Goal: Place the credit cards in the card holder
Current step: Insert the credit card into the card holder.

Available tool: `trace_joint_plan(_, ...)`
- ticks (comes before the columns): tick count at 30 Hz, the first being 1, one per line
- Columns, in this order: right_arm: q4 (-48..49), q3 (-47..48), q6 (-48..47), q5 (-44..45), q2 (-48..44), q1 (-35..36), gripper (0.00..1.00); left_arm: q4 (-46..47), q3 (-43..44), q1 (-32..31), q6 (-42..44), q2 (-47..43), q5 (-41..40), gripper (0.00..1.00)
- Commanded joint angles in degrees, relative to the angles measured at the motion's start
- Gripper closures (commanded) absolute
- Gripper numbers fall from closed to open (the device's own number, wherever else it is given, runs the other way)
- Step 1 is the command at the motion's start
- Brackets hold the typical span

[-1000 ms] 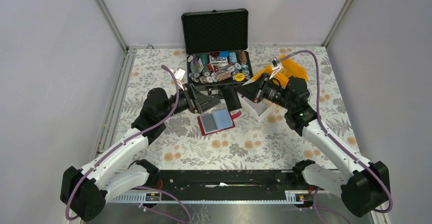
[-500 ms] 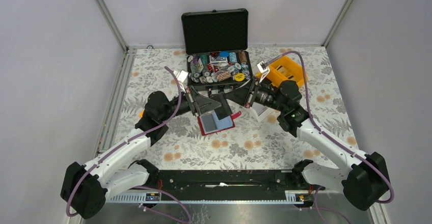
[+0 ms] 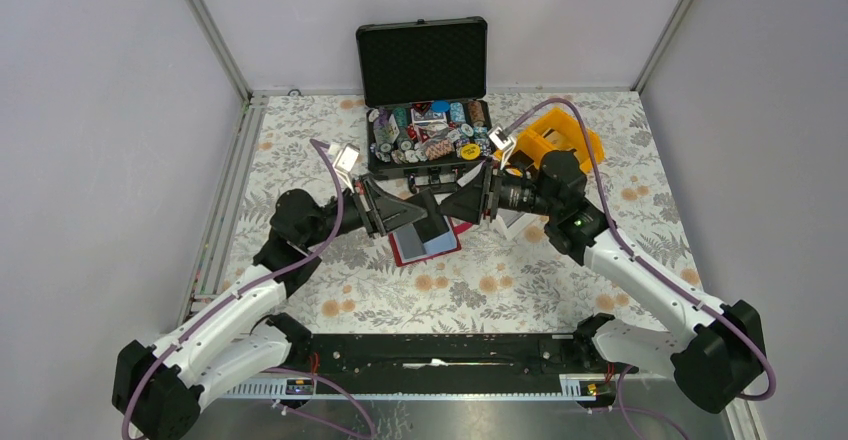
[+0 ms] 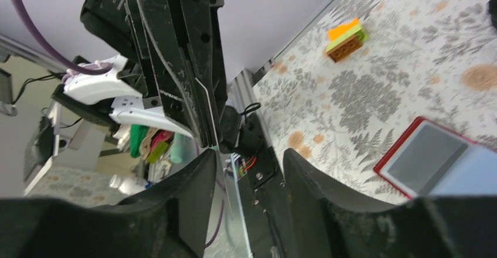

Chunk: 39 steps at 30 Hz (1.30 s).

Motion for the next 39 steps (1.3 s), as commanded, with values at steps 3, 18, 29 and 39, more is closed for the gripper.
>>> trace_joint_plan(3, -0.7, 2.2, 0.0, -7.2, -0.1, 1.9, 0.6, 3.5, -0.7, 0.0, 0.2, -1.5, 3.5, 1.0)
trace_joint_plan(18, -6.3, 2.0, 1.1, 4.1, 0.2, 5.8, 1.0, -6.7, -1.3, 0.0, 3.0, -3.2, -0.1, 0.35)
trace_joint_plan(29, -14.0, -1.6, -1.5, 27.2, 7.0, 5.7, 1.0, -33.8, -2.7, 0.1, 7.0, -4.1, -25.4, 0.01)
trace_joint_plan(39, -5.2, -2.6, -0.7, 24.3, 18.7, 5.7, 1.0, -36.0, -6.7, 0.3, 4.3, -0.7, -29.9, 0.15)
